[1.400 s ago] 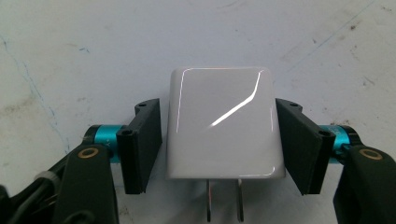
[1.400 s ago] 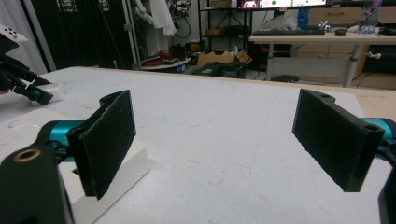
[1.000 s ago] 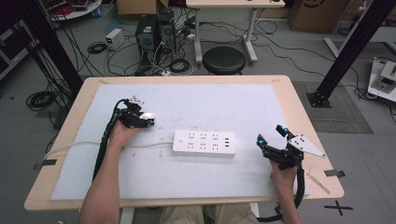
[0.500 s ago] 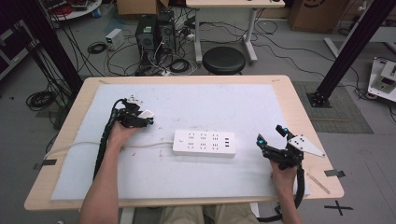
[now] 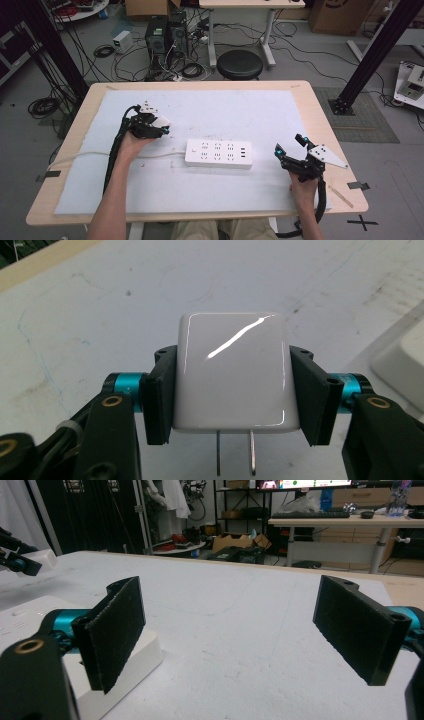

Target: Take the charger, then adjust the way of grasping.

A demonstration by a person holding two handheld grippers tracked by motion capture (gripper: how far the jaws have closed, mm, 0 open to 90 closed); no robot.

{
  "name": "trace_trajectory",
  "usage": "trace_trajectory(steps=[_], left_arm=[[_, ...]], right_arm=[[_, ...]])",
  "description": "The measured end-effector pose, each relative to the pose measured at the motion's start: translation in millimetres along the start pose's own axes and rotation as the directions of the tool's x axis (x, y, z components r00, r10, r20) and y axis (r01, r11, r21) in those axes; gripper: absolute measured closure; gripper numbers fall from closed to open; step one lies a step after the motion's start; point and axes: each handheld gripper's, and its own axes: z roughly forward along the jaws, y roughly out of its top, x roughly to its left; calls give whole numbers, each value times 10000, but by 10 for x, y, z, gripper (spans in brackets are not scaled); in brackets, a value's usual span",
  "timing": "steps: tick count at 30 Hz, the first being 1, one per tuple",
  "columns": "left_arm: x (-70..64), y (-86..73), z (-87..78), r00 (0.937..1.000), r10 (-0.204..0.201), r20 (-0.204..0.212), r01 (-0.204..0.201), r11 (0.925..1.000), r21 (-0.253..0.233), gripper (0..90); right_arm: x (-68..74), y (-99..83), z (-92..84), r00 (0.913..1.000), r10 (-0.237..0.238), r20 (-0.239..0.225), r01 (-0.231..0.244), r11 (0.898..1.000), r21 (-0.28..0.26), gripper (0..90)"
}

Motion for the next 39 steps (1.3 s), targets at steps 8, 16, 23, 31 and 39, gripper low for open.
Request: trace_trajectory(steps=[8,16,23,31,39], left_arm=[[-213,78,-81,9990,443,53,-442,9988,-211,425],[-481,80,-150,9971,725,223,-708,9950,-701,425],[-757,98,-227,9941,1071,169,-1043,9871,-1212,425],[-1107,93,-212,9888,1495,16,-1470,9743,-1709,424],[-1389,92,-155,9833,1816,-98,-1790,9573,-2269,424]], right_arm=[[5,-1,-13,10000,69,-43,-69,10000,-28,134],[10,-3,-30,9998,169,-72,-171,9995,-264,134],[-6,-1,-32,9988,475,-128,-478,9985,-283,134],[45,13,-1,9999,18,-143,-19,10000,-89,135],[67,19,27,9997,-89,-219,90,9999,67,147]])
